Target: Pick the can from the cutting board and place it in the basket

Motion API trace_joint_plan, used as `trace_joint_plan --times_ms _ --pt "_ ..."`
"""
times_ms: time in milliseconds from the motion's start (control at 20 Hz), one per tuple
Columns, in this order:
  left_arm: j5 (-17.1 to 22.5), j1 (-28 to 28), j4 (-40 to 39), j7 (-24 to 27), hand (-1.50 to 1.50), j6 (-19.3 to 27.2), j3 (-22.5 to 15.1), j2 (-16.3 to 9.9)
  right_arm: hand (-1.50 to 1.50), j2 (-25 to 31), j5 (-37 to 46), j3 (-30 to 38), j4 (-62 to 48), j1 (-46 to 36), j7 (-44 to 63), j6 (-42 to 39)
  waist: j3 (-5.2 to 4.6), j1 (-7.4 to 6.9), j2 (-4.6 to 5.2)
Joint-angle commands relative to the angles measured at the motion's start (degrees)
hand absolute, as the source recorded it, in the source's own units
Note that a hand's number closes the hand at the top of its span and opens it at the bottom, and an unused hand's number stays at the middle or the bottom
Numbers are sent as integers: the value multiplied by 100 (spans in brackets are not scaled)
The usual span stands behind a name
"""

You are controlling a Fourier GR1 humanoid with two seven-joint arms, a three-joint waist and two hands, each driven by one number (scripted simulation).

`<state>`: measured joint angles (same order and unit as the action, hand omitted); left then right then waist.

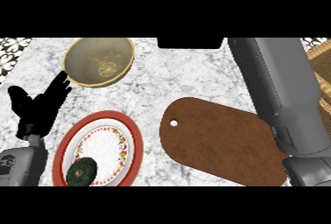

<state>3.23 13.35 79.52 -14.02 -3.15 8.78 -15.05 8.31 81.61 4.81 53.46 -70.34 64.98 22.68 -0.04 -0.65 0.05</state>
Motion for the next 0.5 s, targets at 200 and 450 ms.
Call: trace_joint_plan --times_ms 200,450 --pt "-66 76 -138 101 0 78 84 -14 150 655 203 581 0 260 331 -415 2 103 -6" --pt "-46 51 -229 159 0 56 141 -6 150 635 -77 680 989 1143 -37 -531 3 153 -31"
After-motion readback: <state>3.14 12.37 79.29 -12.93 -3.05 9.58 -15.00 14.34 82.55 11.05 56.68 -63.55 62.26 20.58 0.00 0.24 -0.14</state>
